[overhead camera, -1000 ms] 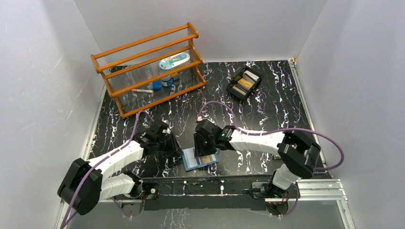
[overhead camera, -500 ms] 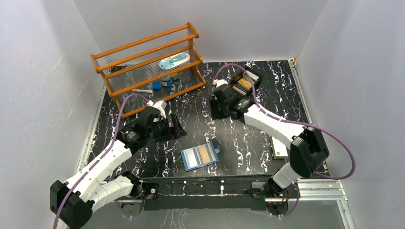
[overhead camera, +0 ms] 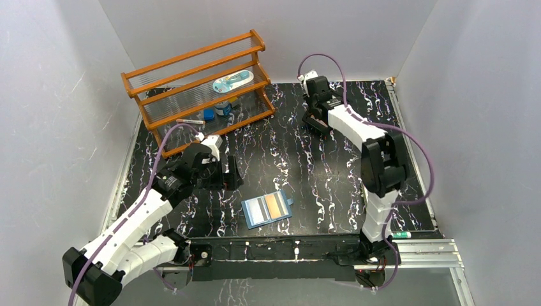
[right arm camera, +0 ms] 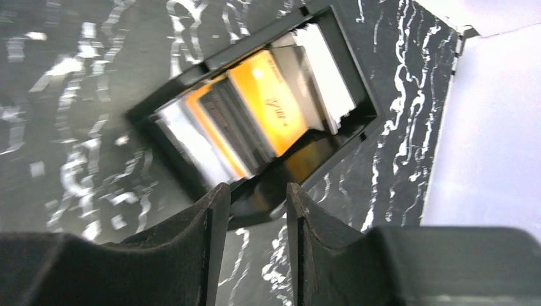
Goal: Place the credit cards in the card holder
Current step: Pick up the credit card from the storage box.
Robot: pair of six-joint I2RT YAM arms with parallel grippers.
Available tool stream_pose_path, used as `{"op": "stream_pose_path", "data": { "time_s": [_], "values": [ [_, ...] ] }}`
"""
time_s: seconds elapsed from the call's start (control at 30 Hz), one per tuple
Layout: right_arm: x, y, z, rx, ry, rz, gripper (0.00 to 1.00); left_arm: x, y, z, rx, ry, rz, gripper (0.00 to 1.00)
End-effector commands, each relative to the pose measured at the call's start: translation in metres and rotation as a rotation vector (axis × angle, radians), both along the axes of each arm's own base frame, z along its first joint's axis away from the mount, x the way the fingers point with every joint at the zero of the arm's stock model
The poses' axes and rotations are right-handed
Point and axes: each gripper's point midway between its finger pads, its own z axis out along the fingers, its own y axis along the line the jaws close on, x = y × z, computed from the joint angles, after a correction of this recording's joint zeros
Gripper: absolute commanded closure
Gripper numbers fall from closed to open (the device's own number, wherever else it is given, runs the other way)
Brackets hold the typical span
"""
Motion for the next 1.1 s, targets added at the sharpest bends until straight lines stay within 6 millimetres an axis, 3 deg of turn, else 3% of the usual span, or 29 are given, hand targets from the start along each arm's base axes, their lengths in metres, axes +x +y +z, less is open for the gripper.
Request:
{"op": "stream_pose_path", "data": {
  "time_s": [0.0, 0.13, 0.33, 0.7, 1.07],
  "values": [
    [0.050, -0.023, 0.017, -0.169, -0.078, 0.053, 0.55, -0.005, 0.009, 0.002, 0.024, -0.049, -0.018, 0.01],
    [0.080, -0.038, 0.015, -0.283, -0.088, 0.068, 0.57, -0.003, 0.011, 0.004, 0.017, -0.067, -0.003, 0.01],
    [0.104, -0.059, 0.005, -0.342, -0.083, 0.060, 0.56, -0.003, 0.011, 0.002, 0.023, -0.064, -0.002, 0.01],
    [0.117, -0.048, -0.016, -0.323, -0.062, 0.152, 0.57, -0.002, 0.012, -0.002, 0.039, -0.051, 0.002, 0.01],
    [0.127, -0.051, -0.038, -0.358, -0.033, 0.160, 0.58, -0.002, 0.013, -0.003, 0.050, -0.046, 0.006, 0.01]
  ]
}}
